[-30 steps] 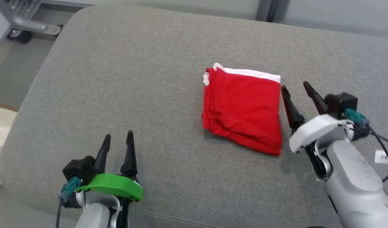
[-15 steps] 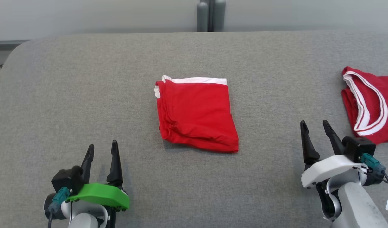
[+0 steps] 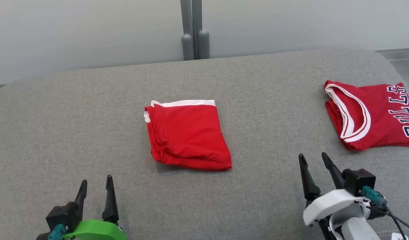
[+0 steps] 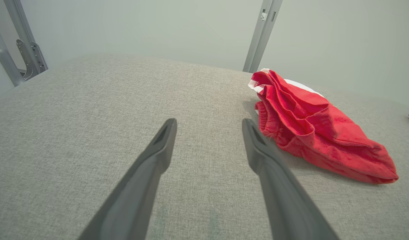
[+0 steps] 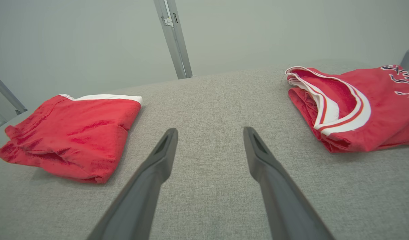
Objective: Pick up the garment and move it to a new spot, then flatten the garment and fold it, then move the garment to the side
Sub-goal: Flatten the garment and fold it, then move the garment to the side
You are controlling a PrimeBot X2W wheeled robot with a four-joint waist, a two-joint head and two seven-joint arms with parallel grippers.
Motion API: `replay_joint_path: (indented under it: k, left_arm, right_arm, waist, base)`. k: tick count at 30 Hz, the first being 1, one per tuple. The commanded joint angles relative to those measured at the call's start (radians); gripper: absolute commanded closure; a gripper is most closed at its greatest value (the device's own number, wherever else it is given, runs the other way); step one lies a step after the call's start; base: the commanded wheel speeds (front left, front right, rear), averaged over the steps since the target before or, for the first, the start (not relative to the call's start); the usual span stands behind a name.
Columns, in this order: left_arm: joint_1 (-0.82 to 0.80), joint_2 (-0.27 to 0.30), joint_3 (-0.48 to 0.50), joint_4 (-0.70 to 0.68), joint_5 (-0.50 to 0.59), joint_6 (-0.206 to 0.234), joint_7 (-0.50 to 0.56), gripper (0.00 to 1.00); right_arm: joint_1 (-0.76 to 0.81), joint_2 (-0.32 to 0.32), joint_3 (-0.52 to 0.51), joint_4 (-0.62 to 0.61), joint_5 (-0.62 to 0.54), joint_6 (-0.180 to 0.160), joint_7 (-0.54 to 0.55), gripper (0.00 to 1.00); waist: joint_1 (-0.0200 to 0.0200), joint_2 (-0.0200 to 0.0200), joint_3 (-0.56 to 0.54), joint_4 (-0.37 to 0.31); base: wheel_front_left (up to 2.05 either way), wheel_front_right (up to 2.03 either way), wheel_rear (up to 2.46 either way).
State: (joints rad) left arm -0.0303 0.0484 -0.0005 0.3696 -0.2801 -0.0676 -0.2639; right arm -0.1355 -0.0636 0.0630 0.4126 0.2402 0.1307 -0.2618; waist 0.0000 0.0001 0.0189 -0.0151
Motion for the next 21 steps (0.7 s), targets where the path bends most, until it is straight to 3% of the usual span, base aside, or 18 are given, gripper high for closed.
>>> replay_joint_path:
  k: [1, 13, 21]
  left_arm:
    - [0.024, 0.005, 0.005, -0.007, 0.007, 0.002, 0.000, 0.00]
    - [0.061, 0.005, -0.002, -0.034, 0.006, 0.009, 0.000, 0.00]
    - [0.026, 0.005, -0.039, -0.045, -0.002, 0.010, 0.000, 0.00]
  right_arm:
    - [0.017, 0.004, 0.009, -0.009, -0.013, -0.001, -0.003, 0.00]
    - [0.038, 0.008, 0.034, -0.013, -0.017, -0.001, -0.003, 0.00]
    - [-0.019, -0.002, 0.066, 0.010, -0.004, -0.001, -0.004, 0.00]
  waist:
    - [0.0000, -0.0001, -0.018, -0.012]
    - [0.0000, -0.0001, -0.021, 0.003]
    - [0.0000, -0.0001, 0.036, 0.037]
  base:
    - [0.00, 0.00, 0.00]
    - [0.00, 0.00, 0.00]
    - [0.00, 0.00, 0.00]
